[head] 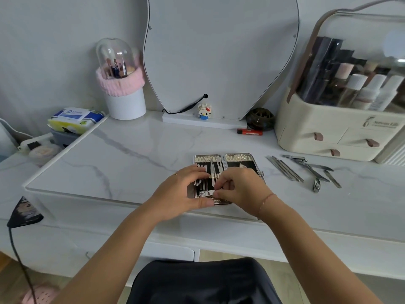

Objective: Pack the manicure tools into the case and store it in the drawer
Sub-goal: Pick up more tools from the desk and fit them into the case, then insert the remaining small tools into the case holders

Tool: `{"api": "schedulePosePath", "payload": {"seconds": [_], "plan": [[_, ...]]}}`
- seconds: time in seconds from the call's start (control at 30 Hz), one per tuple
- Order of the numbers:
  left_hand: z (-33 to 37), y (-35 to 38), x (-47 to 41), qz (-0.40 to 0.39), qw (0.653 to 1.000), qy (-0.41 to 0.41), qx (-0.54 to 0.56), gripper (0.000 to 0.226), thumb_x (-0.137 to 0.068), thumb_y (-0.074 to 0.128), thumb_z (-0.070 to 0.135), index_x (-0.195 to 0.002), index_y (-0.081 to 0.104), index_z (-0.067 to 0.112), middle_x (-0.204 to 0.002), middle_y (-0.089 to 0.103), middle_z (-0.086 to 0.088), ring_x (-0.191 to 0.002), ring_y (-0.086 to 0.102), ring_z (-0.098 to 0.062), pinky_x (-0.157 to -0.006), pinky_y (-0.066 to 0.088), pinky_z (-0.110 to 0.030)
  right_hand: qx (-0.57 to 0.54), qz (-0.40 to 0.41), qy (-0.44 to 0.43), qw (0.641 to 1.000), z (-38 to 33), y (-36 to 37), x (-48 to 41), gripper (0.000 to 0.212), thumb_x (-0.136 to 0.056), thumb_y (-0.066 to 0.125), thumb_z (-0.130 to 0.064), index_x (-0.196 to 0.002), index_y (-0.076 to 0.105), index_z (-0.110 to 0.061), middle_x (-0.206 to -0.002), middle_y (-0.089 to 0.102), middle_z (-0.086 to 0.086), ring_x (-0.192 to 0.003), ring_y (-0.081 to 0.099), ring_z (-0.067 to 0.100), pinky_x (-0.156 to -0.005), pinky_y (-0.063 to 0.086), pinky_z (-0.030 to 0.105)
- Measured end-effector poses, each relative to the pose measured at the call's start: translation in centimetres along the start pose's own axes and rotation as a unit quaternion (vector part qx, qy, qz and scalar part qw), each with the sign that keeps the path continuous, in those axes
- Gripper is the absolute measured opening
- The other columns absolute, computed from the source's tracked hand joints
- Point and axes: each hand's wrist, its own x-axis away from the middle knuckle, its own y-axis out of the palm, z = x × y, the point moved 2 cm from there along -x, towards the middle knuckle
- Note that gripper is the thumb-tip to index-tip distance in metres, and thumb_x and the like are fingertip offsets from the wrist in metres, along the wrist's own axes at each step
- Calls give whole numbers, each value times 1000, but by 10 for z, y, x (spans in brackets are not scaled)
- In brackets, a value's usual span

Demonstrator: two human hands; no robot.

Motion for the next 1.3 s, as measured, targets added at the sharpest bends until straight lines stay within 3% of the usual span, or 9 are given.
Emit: {"api": "schedulePosePath", "payload": {"seconds": [0.17, 0.27, 0.37, 0.43, 0.63, 0.87, 1.07, 1.2, 1.3], "plan": [[-3, 2, -1, -4, 1000, 1, 5, 76, -63, 70, 64, -129, 51, 31, -139, 36, 23, -123, 23, 18, -94, 15, 3, -25, 26, -2, 999, 2, 3, 2, 11, -75, 75, -25, -79, 70, -16, -64, 58, -8, -58, 50, 4, -60, 46, 19], [-3, -1, -1, -28, 999, -12, 37, 74, -67, 67, 62, -131, 49, 30, -137, 34, 24, -124, 25, 14, -104, 20, -9, -81, 93, 34, 992, 23, -15, 6, 6, -77, 74, -25, -77, 71, -20, -61, 61, -10, -54, 52, 1, -58, 43, 11], [-6, -7, -10, -8, 998, -28, 64, 75, -70, 51, 73, -131, 48, 29, -141, 38, 15, -131, 31, 1, -109, 24, -25, -51, 224, 126, 965, 73, -51, 7, 10, -78, 73, -24, -81, 73, -15, -72, 69, -2, -69, 62, 11, -71, 51, 24], [-7, -9, -19, 25, 997, -40, 58, 72, -76, 44, 70, -131, 49, 24, -141, 42, 8, -130, 35, -5, -107, 26, -25, -13, 260, 197, 945, 104, -70, 7, 10, -78, 72, -24, -81, 72, -14, -74, 67, 0, -77, 63, 20, -73, 48, 27], [-15, -3, -31, 64, 995, -67, 45, 65, -78, 43, 62, -129, 51, 21, -138, 46, 8, -126, 43, -10, -105, 33, -29, 43, 177, 279, 943, 137, -83, -5, 12, -79, 70, -26, -78, 71, -14, -83, 66, 4, -80, 58, 22, -68, 41, 25], [-17, -3, -30, 77, 993, -64, 64, 62, -77, 44, 62, -124, 55, 22, -132, 50, 9, -122, 47, -9, -104, 36, -32, 46, 133, 319, 937, 143, -88, -8, 21, -81, 69, -26, -79, 74, -6, -53, 52, 1, -53, 44, 15, -48, 32, 22], [-18, -2, -31, 79, 993, -65, 63, 62, -78, 44, 62, -125, 55, 23, -133, 50, 10, -122, 47, -9, -105, 37, -35, 60, 111, 354, 927, 144, -91, -10, 23, -80, 68, -24, -82, 72, -1, -64, 56, 10, -67, 51, 25, -55, 36, 26], [-18, -2, -30, 79, 993, -67, 63, 61, -78, 44, 61, -125, 56, 23, -133, 49, 10, -122, 47, -8, -103, 36, -32, 102, 65, 356, 927, 140, -93, -14, 34, -83, 62, -23, -57, 50, -6, -53, 43, 7, -55, 43, 25, -52, 34, 26], [-17, -2, -30, 80, 993, -68, 60, 60, -78, 43, 61, -124, 56, 24, -132, 50, 11, -122, 46, -7, -102, 36, -30, 144, 35, 356, 923, 134, -92, -18, 37, -87, 54, -22, -55, 39, -11, -59, 44, 6, -66, 45, 26, -50, 32, 26]]}}
